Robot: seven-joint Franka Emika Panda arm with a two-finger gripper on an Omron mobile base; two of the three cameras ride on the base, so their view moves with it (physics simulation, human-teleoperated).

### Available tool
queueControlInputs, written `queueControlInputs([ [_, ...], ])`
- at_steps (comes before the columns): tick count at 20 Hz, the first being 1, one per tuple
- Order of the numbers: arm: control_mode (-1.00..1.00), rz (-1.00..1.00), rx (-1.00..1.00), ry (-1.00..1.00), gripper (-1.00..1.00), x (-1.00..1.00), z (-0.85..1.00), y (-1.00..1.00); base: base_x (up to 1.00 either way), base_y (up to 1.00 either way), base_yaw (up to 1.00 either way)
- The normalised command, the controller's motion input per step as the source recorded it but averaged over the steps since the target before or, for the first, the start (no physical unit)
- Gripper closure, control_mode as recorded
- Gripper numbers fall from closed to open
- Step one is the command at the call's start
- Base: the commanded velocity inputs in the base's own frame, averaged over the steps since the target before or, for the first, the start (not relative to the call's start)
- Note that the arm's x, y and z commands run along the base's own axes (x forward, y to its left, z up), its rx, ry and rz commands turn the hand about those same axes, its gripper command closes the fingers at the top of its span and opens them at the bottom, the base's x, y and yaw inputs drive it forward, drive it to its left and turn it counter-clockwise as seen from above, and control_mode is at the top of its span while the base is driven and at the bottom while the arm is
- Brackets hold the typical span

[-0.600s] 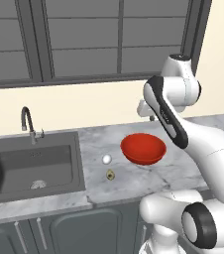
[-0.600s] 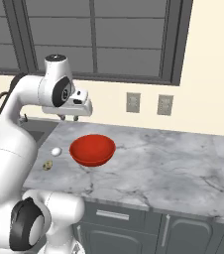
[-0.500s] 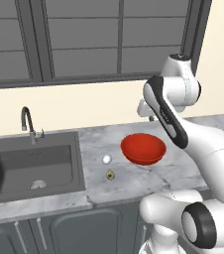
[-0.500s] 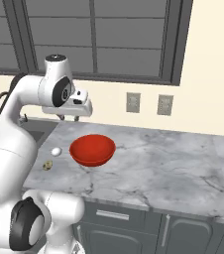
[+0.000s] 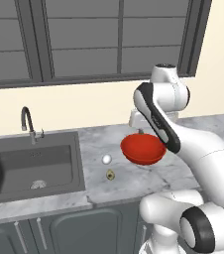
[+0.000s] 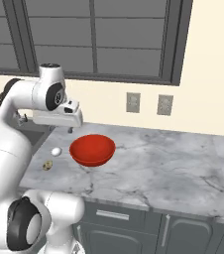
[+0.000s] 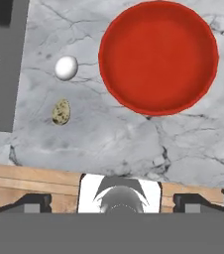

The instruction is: Gather the eggs and milk located in the vicinity of the sink area and place them right next to the bowl.

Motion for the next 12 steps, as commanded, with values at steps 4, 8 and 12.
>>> queueControlInputs([
  [4, -1.00, -0.01, 0.00, 0.18, -1.00, -0.06, -0.53, 1.00, 0.00, 0.00, 0.00],
  [8, -1.00, -0.15, -0.06, 0.14, -1.00, 0.14, -0.67, 0.82, 0.00, 0.00, 0.00],
  [12, -1.00, -0.02, -0.06, 0.00, -1.00, 0.05, -0.74, 0.06, 0.00, 0.00, 0.00],
])
